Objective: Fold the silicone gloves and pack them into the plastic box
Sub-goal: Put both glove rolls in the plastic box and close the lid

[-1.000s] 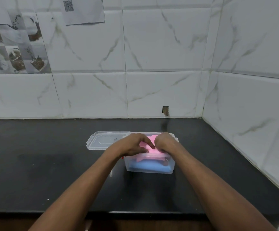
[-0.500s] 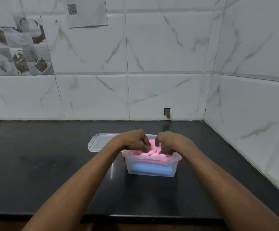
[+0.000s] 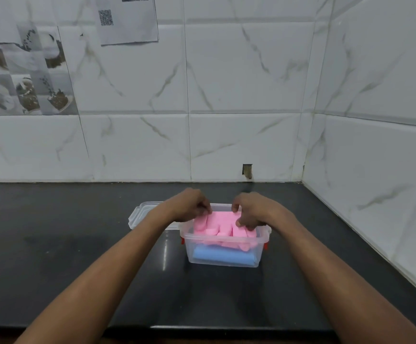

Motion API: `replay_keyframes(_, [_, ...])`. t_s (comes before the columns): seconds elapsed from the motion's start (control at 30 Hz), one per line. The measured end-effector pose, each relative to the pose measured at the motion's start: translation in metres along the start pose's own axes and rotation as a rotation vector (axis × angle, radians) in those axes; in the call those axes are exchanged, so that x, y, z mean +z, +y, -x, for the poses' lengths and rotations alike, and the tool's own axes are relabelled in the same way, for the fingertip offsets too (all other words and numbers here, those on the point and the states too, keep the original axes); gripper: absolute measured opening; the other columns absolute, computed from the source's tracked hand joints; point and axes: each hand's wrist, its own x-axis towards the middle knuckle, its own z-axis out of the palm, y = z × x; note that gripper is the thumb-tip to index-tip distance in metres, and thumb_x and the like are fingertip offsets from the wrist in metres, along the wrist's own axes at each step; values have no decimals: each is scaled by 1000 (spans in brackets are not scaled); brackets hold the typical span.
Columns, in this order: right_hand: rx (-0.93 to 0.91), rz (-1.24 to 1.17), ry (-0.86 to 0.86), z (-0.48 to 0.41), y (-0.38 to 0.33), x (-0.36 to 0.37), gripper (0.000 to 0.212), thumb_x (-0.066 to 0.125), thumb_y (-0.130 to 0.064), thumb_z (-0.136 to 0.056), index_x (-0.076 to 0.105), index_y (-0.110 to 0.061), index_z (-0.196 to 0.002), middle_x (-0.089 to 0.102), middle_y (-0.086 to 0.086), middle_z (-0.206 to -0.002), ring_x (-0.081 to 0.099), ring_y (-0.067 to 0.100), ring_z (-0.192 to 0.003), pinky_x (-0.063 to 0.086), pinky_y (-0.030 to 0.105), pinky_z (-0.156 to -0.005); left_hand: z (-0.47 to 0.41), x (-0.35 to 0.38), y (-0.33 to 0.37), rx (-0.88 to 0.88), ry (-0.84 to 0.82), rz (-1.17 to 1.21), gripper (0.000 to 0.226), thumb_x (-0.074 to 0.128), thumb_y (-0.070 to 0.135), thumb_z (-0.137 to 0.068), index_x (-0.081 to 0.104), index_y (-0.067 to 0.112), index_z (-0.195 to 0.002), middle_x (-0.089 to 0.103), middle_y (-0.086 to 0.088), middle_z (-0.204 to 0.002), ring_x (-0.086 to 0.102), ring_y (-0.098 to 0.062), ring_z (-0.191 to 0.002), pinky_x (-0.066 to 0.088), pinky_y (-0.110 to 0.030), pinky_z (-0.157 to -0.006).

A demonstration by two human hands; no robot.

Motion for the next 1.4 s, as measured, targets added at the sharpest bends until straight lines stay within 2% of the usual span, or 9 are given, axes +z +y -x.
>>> replay_keyframes(0.17, [11,88,-80,0,-2,7,58,77,-15,-80,51,-12,-131,61,7,-119,59,12,-69,46,17,-53,-4,9,5,-7,-114,-139,42,79,19,-75,68,17,-115,65,0,-111,57,-16,-93,47,-26,-80])
replay_keyframes(0.3, [6,220,-26,-4,-7,23,76,72,-7,-80,32,-11,-144,55,12,-127,59,23,-101,51,29,-77,-8,16,15,-1,-135,-234,42,76,16,-77,61,15,-115,60,-5,-117,54,-20,-99,46,-28,-82])
replay_keyframes(0.43, [-30,124,-8,-5,2,16,53,73,-13,-82,51,-13,-129,61,7,-119,59,16,-86,49,21,-67,0,-5,7,-59,-273,-58,49,71,11,-83,60,16,-131,64,-1,-126,61,-19,-113,47,-30,-96])
replay_keyframes(0.53, [-86,34,83,-2,10,14,34,65,-26,-90,60,-16,-122,61,5,-125,57,16,-94,42,23,-75,10,-10,3,-78,-216,-1,32,55,14,-95,66,16,-125,67,0,-125,61,-19,-112,47,-34,-100])
replay_keyframes(0.67, [-121,38,34,-1,12,21,41,62,-39,-91,60,-18,-125,59,5,-128,57,18,-103,42,25,-83,13,1,16,-125,-201,29,43,57,47,-93,70,11,-114,71,-4,-111,64,-24,-100,51,-40,-93])
replay_keyframes(0.87, [-126,11,-111,-4,11,6,54,54,-57,-89,59,-21,-129,59,2,-132,58,19,-109,45,31,-88,7,9,27,-181,-177,-34,47,73,47,-80,70,16,-115,67,-5,-112,62,-21,-93,49,-31,-77])
replay_keyframes(1.03, [-94,141,-60,-9,8,20,58,71,-39,-83,47,-28,-134,51,3,-135,53,19,-101,46,28,-82,1,19,38,-162,-143,-183,42,74,35,-82,62,13,-116,53,-8,-121,54,-20,-90,45,-28,-75])
replay_keyframes(1.2, [-113,87,-43,-10,7,17,52,72,-37,-83,54,-24,-129,58,2,-126,56,16,-92,46,22,-71,2,17,28,-130,-151,-122,44,73,39,-83,63,15,-118,52,-7,-120,51,-19,-93,42,-27,-77])
replay_keyframes(1.4, [-100,21,56,-7,8,4,12,69,-3,-84,71,-15,-85,68,3,-99,61,9,-70,46,18,-60,9,11,6,-72,5,-8,27,71,20,-87,70,14,-113,66,-3,-111,60,-17,-97,42,-23,-78])
